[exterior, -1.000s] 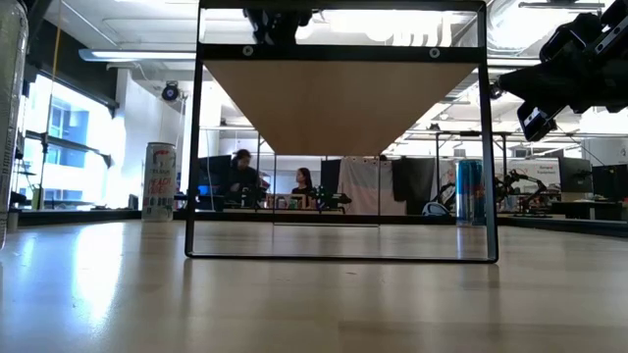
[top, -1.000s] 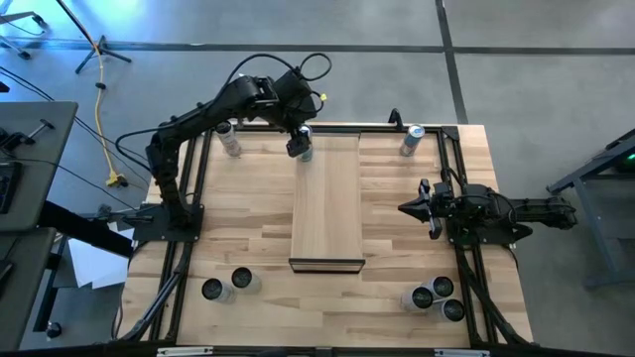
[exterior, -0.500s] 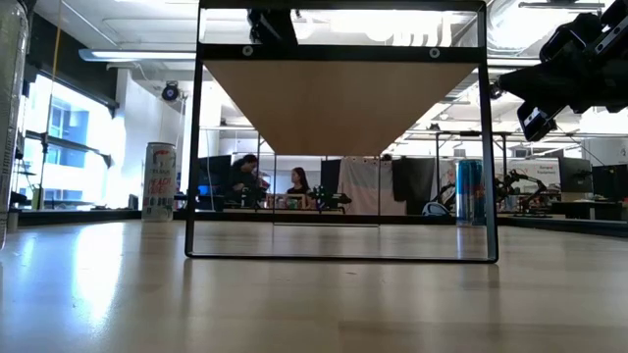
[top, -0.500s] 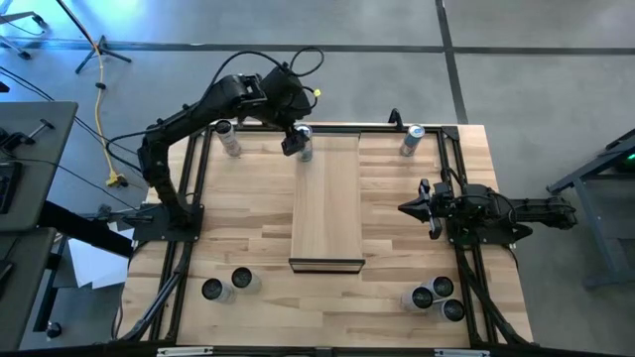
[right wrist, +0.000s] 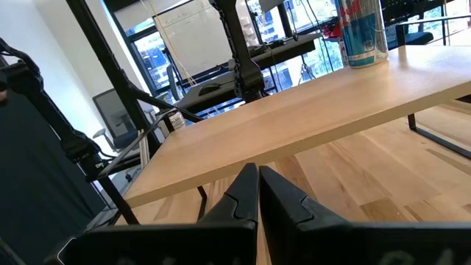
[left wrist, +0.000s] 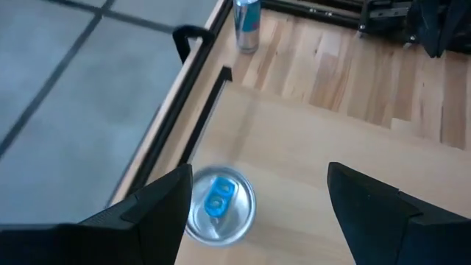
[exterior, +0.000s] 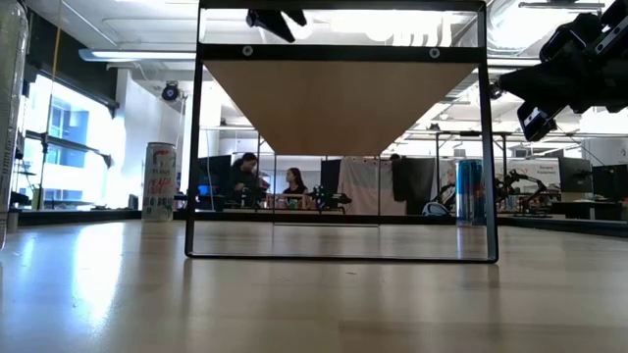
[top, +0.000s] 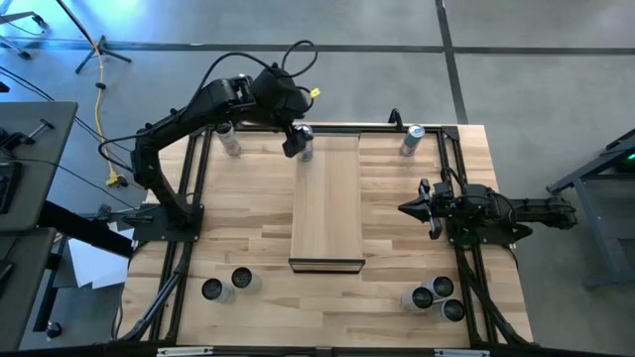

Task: Place canned beverage on shelf
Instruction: Put the top left blue soda can on the shelf

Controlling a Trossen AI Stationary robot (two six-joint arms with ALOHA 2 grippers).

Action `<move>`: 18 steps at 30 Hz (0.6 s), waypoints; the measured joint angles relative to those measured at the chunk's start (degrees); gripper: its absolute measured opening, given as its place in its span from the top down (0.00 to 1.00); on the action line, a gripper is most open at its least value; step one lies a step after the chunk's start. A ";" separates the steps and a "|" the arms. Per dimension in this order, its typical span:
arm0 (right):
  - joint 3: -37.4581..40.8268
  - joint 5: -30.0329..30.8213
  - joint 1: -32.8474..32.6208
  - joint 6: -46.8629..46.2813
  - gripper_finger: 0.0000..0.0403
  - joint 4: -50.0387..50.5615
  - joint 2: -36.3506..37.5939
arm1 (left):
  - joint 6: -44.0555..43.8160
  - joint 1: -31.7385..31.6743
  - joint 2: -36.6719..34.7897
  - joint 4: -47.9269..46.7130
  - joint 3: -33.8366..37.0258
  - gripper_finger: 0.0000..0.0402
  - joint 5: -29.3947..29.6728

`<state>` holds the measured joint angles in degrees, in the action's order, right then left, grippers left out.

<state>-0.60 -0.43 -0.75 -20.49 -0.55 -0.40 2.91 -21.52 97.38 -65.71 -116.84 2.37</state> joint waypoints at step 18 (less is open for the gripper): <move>-0.01 0.01 0.00 0.00 1.00 -0.01 0.00 | -8.76 -0.07 0.59 -1.82 0.00 0.29 6.49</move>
<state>-0.61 -0.42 -0.75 -20.49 -0.56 -0.40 -5.85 -21.58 97.97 -67.53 -116.84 8.86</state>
